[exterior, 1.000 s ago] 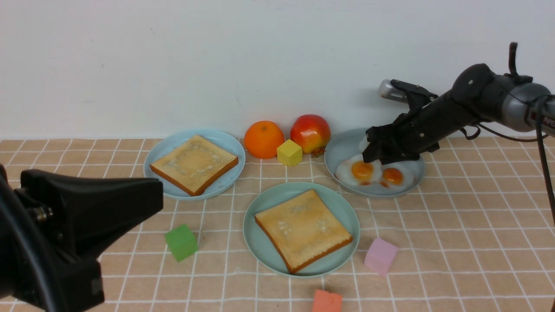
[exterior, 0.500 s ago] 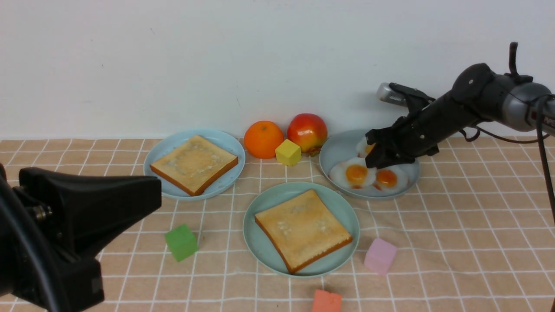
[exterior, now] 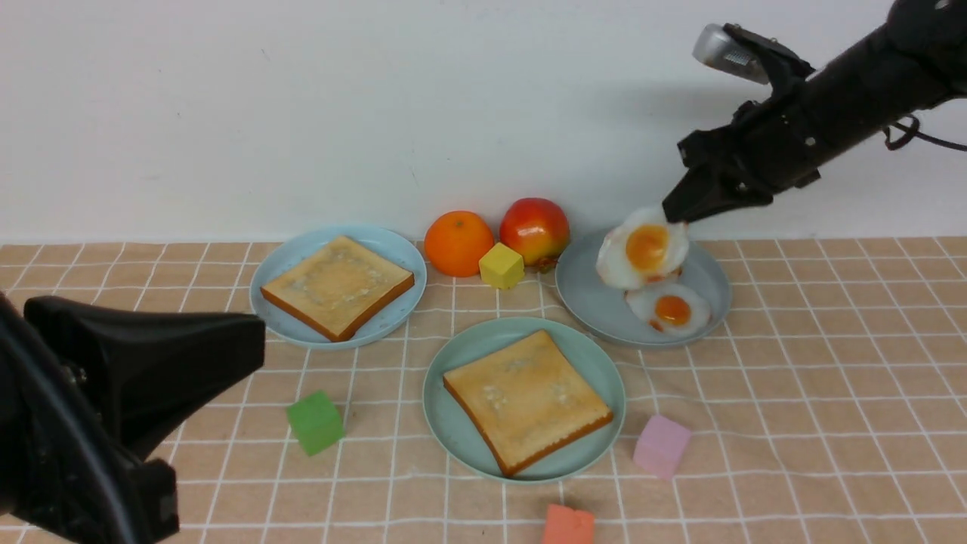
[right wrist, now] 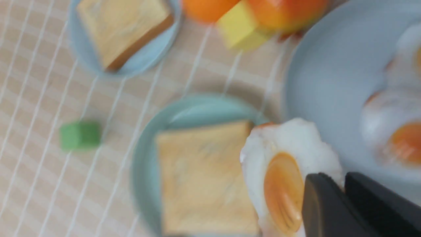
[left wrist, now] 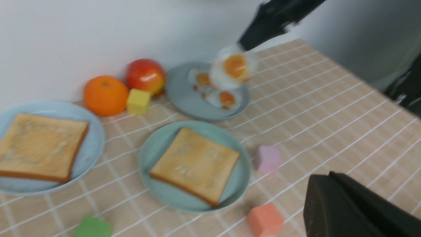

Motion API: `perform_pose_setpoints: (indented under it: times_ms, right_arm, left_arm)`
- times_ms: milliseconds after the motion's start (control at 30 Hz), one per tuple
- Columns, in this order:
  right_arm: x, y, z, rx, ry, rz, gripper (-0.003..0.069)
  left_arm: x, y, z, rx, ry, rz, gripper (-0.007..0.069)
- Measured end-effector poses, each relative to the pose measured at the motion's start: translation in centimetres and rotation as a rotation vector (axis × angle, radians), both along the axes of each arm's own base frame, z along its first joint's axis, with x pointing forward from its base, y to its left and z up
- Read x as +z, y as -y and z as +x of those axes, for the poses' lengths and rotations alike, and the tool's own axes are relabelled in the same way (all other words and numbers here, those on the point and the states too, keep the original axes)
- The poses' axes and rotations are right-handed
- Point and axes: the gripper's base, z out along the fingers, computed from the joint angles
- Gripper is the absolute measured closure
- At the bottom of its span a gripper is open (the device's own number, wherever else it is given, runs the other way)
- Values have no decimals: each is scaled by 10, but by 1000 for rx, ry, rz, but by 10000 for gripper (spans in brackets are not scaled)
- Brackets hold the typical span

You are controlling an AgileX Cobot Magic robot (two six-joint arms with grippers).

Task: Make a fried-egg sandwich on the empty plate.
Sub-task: Use the right arm to place the fried egg on the slice of bread in the middle

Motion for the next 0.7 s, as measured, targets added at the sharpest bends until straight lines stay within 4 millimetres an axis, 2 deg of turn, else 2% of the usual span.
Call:
perform_pose_setpoints:
  times_ms: [67, 100, 133, 167, 267, 400, 700]
  right_arm:
    - [-7, -18, -28, 29, -33, 6, 580]
    - [-16, -28, -38, 38, -52, 14, 580]
    - [-17, -30, -40, 41, -52, 21, 580]
    - [-29, -42, -50, 55, -74, 38, 580]
    - [-53, -65, -62, 78, -91, 80, 580]
    - [-73, -76, -57, 59, -110, 117, 580]
    - [-110, -77, -41, -20, -140, 119, 580]
  left_arm:
    - [-2, -2, 1, 10, -3, 33, 636]
    - [-3, -2, 1, 15, -5, 46, 636]
    - [-3, -2, 1, 15, -6, 47, 636]
    - [-4, -3, 1, 18, -8, 55, 634]
    - [-4, -3, 1, 20, -6, 63, 632]
    - [-4, -3, 1, 20, -8, 65, 629]
    - [-6, -3, 1, 24, -19, 76, 624]
